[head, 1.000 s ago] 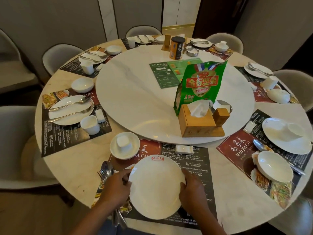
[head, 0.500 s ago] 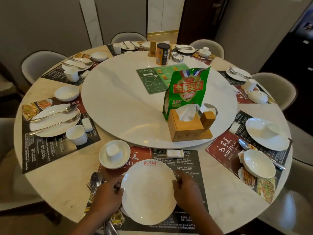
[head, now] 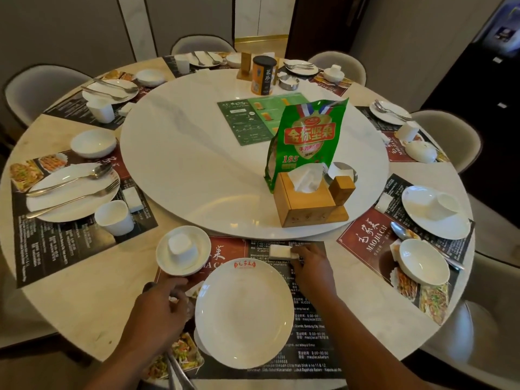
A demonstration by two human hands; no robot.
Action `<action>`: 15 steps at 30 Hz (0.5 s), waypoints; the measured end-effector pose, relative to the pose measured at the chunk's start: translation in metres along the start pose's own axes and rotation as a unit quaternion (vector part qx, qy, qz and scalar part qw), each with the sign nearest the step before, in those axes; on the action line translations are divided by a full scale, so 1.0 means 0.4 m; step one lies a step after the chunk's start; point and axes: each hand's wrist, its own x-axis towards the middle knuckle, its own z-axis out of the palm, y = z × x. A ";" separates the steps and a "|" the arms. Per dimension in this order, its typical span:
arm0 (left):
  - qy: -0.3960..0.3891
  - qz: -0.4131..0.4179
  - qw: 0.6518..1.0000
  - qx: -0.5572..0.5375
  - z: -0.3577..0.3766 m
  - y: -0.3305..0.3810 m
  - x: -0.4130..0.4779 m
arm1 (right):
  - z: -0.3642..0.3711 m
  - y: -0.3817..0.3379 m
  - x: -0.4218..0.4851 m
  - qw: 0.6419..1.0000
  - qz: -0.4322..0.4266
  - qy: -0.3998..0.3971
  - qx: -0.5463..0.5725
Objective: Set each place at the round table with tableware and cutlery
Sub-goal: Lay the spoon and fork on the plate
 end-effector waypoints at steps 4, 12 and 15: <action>-0.001 0.011 1.000 0.008 -0.005 -0.008 0.005 | 0.010 0.001 -0.006 1.000 0.003 0.020 0.002; -0.004 0.008 1.000 0.006 -0.002 -0.031 0.001 | 0.012 0.000 0.006 0.999 0.001 0.041 0.003; 0.000 0.003 1.000 0.004 0.000 -0.034 0.003 | 0.013 0.003 0.005 0.999 -0.005 0.042 0.003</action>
